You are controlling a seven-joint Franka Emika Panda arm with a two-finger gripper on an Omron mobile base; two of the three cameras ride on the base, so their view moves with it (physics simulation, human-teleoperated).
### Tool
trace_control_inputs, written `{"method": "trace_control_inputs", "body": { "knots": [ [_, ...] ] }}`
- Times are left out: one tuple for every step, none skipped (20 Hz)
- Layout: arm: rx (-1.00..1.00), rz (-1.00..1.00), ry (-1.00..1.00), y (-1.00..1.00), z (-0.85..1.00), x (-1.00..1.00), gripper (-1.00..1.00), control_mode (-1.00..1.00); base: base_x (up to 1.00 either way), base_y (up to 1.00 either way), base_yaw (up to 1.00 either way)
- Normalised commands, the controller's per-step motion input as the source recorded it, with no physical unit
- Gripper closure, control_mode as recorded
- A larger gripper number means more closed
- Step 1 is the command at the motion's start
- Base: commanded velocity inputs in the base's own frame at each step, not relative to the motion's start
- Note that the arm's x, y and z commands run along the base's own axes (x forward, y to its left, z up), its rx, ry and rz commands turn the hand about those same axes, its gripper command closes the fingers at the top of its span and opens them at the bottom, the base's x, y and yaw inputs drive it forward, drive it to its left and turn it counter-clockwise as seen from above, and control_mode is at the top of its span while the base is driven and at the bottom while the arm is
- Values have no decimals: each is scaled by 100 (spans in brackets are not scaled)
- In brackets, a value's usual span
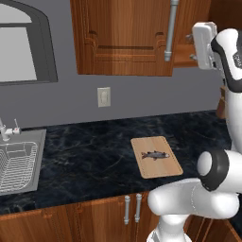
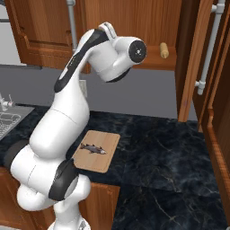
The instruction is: Open the cabinet, retrieve the rolling pin, and place it next to the meat on the cutting board to prepare for tenderizing.
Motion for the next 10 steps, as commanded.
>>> {"method": "trace_control_inputs", "body": {
  "knots": [
    [7,8,11,9,-6,55,-100,-100,0,0,0],
    [4,6,14,16,-4,61,-100,-100,0,0,0],
    [4,6,15,16,-1,56,-100,-100,0,0,0],
    [3,6,14,18,-1,53,-100,-100,0,0,0],
    [3,6,13,22,-2,50,-100,-100,0,0,0],
    [3,5,13,24,-4,47,-100,-100,0,0,0],
    [3,5,12,24,-1,44,-100,-100,0,0,0],
    [3,5,12,25,0,48,-100,-100,0,0,0],
    [4,6,11,22,0,46,-100,-100,0,0,0],
    [4,6,12,22,0,48,-100,-100,0,0,0]
  ]
}}
